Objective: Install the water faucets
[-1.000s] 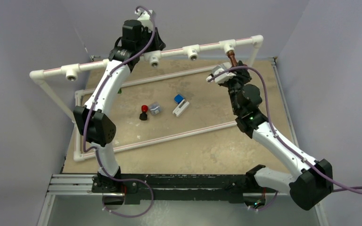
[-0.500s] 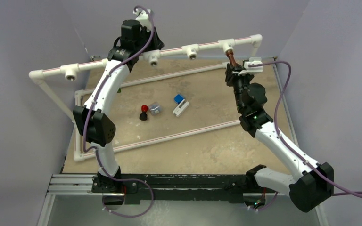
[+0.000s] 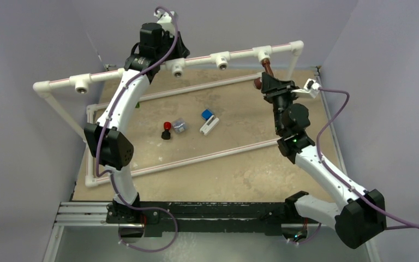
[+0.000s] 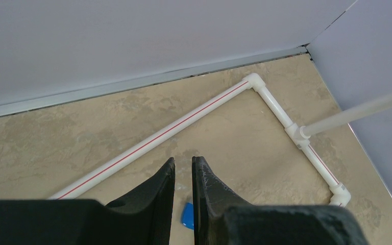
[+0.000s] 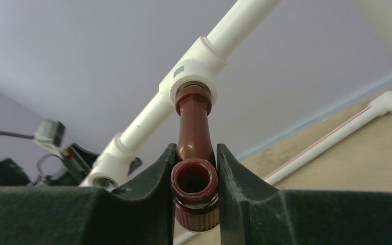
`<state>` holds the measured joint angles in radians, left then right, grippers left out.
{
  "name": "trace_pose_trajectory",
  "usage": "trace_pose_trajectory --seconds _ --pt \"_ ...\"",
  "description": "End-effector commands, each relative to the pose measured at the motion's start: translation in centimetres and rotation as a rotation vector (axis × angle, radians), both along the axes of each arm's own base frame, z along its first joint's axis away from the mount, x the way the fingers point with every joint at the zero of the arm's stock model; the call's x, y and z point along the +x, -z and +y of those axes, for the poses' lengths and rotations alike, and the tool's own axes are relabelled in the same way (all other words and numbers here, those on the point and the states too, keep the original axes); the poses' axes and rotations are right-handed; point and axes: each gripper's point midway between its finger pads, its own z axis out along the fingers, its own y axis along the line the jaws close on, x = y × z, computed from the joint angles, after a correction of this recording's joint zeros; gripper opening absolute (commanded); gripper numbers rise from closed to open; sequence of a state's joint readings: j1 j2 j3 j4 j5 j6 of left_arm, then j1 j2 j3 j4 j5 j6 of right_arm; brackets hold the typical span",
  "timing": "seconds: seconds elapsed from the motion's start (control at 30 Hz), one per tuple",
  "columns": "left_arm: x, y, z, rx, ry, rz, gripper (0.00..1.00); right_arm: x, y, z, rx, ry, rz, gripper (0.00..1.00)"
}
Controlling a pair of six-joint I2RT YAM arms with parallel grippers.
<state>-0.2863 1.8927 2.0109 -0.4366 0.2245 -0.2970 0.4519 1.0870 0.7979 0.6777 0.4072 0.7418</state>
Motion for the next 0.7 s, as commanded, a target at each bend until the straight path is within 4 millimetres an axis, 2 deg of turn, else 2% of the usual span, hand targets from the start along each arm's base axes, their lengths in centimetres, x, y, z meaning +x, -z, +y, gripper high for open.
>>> trace_pose_trajectory --seconds 0.0,0.2,0.3,0.43,0.53,0.67 --pt "-1.4 6.5 -1.0 0.023 0.057 0.195 0.17 -4.6 -6.0 5.3 0.413 -0.393 -0.131 0.09" --pt "-1.4 6.7 -1.1 0.021 0.063 0.203 0.17 -6.1 -7.5 5.6 0.631 -0.517 -0.129 0.1" --pt "-1.5 6.7 -1.1 0.02 0.066 0.205 0.17 -6.7 -8.0 6.2 0.694 -0.584 -0.111 0.13" --pt "-1.4 6.4 -1.1 0.023 0.06 0.199 0.17 -6.7 -8.3 6.8 0.684 -0.606 -0.078 0.27" --pt "-1.3 6.3 -1.0 0.024 0.057 0.197 0.17 -6.7 -8.4 6.3 0.678 -0.574 -0.067 0.42" --pt "-1.2 6.2 -1.0 0.021 0.057 0.198 0.17 -6.5 -6.8 6.1 0.629 -0.53 -0.011 0.57"
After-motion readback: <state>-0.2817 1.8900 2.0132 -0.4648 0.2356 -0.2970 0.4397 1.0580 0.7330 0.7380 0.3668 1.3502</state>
